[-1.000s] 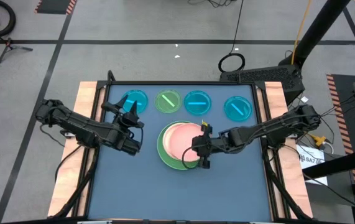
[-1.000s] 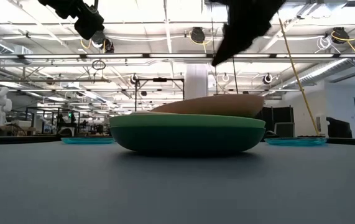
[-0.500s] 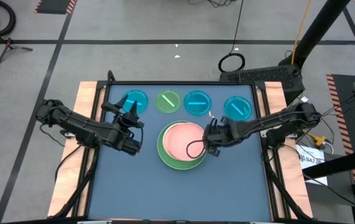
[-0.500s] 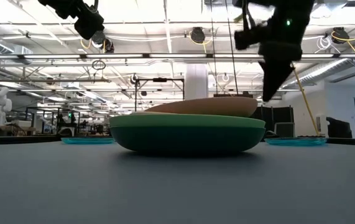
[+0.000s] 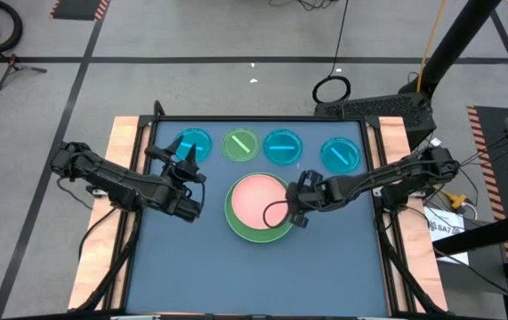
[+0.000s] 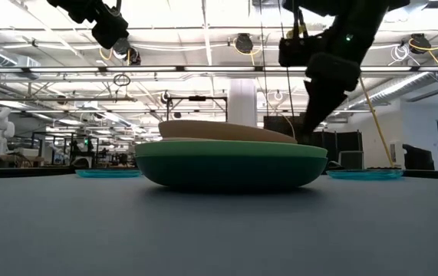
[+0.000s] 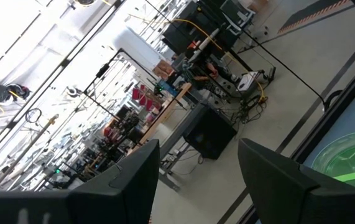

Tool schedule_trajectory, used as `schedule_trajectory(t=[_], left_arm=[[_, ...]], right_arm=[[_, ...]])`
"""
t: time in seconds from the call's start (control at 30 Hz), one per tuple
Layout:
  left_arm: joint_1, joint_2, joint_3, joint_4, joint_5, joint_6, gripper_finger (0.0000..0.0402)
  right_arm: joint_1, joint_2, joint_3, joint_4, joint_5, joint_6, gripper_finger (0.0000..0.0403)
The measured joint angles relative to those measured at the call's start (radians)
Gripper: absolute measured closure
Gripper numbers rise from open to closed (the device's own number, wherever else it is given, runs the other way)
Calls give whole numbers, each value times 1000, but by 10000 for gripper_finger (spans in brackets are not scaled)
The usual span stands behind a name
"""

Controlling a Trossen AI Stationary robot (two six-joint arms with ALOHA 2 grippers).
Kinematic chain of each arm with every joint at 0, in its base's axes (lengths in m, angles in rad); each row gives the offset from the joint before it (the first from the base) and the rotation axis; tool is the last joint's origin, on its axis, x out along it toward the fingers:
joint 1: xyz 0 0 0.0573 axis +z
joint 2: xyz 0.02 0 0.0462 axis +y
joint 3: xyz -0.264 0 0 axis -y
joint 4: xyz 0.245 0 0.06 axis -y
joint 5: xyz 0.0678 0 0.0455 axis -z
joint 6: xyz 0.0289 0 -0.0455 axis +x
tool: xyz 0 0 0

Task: Stack plastic plates
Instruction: Stack the orange plate on the light orange plate, then remove the orange plate from the stacked plates

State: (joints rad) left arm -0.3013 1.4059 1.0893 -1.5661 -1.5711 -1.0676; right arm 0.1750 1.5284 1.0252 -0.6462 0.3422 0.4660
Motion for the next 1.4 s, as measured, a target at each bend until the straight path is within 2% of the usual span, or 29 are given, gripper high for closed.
schedule_trajectory(t=[0.2,0.33,0.53,0.67,0.77,0.83,0.97,1.07,1.13,1.23,1.4], left_arm=[[0,0,0,0,0,0,179],[0,0,0,0,0,0,179],[0,0,0,2,34,-14,179],[0,0,0,27,146,22,179],[0,0,0,45,234,92,178],[0,0,0,65,275,135,179],[-4,0,0,124,303,203,179],[-9,0,0,217,353,312,179],[-15,0,0,297,433,409,179],[-22,0,0,420,592,553,179],[-29,0,0,609,737,718,179]], right_arm=[[-24,0,0,-91,29,8,380],[-53,0,0,-79,32,-6,381],[-95,0,0,-31,130,-117,381],[-158,0,0,91,124,-282,381],[-207,0,0,230,65,-372,381],[-232,0,0,321,-16,-429,381],[-278,0,0,450,-253,-487,374],[-295,0,0,486,-338,-490,358],[-295,0,0,492,-340,-490,342],[-295,6,0,522,-285,-490,320],[-319,6,0,495,-163,-501,297]])
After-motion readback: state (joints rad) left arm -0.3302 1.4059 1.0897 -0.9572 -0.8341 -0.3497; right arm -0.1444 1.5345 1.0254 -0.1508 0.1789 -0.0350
